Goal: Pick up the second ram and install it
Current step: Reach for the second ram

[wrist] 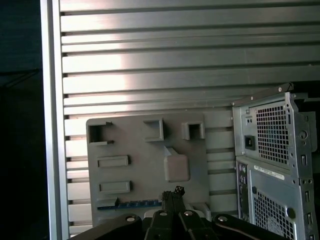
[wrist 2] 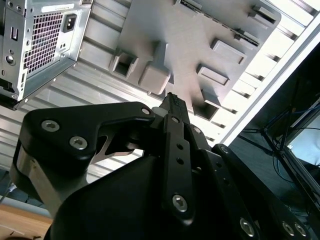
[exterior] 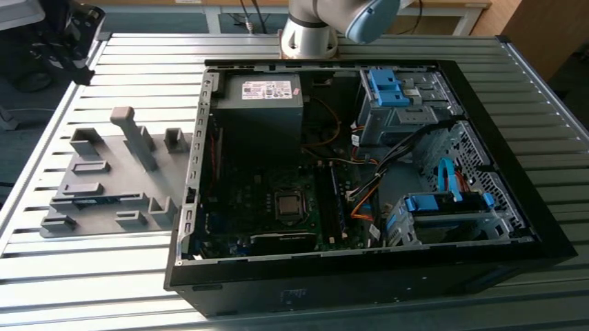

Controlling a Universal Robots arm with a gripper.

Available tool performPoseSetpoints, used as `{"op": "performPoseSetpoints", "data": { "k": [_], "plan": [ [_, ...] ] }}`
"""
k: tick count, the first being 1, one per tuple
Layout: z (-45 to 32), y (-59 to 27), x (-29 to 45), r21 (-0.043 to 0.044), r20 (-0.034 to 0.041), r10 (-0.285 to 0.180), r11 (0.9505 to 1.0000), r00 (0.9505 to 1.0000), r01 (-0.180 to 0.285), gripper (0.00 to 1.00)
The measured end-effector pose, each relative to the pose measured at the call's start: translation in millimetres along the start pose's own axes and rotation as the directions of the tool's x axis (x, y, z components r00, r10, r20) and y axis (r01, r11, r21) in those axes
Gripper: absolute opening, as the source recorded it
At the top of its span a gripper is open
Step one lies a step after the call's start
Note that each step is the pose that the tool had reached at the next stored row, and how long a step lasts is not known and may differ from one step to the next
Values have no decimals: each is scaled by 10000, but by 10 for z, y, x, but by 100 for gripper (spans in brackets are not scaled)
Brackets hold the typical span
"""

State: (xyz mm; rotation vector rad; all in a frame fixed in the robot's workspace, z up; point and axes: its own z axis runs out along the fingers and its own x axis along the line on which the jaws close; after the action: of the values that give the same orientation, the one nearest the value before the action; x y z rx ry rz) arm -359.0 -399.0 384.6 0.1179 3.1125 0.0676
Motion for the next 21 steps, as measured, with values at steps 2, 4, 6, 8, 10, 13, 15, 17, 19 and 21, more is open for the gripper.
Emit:
{"op": "performPoseSetpoints", "data": {
  "k": [2, 4, 6, 8, 10, 13, 15, 17, 19, 21],
  "plan": [
    [0, 0, 6, 0, 0, 0, 10000, 10000, 0, 11],
    [0, -1, 13, 0, 0, 0, 10000, 10000, 0, 11],
    [0, -1, 19, 0, 0, 0, 10000, 10000, 0, 11],
    [1, -2, 25, 0, 0, 0, 10000, 10000, 0, 11],
    [1, -2, 31, 0, 0, 1, 10000, 10000, -1, 11],
    [1, -3, 40, -1, 0, 0, 10000, 10000, 0, 11],
    [1, -4, 47, 0, 0, 0, 10000, 10000, 0, 11],
    [1, -4, 53, 0, 0, 0, 10000, 10000, 0, 11],
    [1, -5, 59, 0, 0, 0, 10000, 10000, 0, 11],
    [2, -5, 65, -1, 0, 0, 10000, 10000, 0, 11]
  ]
}}
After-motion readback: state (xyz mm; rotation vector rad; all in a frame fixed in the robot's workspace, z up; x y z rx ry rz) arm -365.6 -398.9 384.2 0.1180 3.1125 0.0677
